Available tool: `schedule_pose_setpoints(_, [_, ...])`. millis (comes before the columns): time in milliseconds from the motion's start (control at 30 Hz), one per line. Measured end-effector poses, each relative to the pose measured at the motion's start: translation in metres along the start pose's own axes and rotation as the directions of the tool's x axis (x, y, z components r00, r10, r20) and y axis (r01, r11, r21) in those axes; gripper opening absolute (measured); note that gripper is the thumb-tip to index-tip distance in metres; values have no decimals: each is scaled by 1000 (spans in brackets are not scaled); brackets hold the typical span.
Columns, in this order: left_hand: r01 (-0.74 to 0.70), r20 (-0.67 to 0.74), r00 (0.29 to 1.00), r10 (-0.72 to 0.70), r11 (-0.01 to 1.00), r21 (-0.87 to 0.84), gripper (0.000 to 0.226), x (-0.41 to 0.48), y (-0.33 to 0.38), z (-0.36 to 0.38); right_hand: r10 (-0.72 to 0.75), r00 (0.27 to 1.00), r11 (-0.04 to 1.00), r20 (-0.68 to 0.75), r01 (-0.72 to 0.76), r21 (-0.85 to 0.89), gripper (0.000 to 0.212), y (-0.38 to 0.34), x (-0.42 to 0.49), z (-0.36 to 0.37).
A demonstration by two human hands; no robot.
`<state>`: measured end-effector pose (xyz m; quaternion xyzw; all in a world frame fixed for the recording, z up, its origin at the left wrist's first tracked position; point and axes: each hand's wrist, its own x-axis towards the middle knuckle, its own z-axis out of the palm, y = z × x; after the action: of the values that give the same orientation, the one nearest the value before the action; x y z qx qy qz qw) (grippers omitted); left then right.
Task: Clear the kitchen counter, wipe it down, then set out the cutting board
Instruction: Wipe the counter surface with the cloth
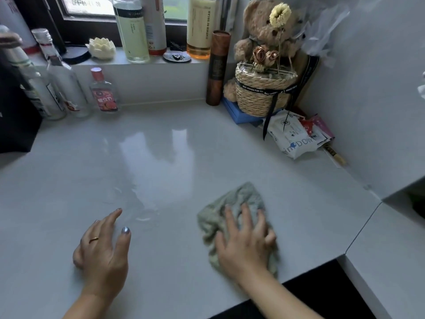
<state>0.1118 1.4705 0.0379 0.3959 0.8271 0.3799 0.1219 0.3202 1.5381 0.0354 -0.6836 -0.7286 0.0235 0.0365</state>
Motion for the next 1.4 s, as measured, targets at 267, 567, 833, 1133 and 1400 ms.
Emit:
schedule_pose_setpoints(267, [-24, -16, 1000, 24, 999, 28, 77, 1, 1, -5, -193, 940, 914, -281, 276, 298, 32, -44, -16, -11])
schedule_pose_setpoints(567, [48, -109, 993, -41, 997, 62, 78, 0, -30, -46, 108, 989, 973, 101, -126, 193, 40, 30, 116, -16])
schedule_pose_setpoints(833, [68, -124, 991, -54, 991, 113, 74, 4, -82, -87, 12, 1000, 983, 13, -14, 184, 40, -90, 52, 15])
schedule_pose_setpoints(1133, [73, -141, 988, -56, 990, 124, 71, 19, -146, -154, -167, 981, 896, -96, 192, 399, 33, -266, -57, 18])
schedule_pose_setpoints(1400, [73, -147, 987, -57, 992, 99, 73, 43, -186, -194, 87, 992, 792, -96, -10, 611, 35, -290, 22, -2])
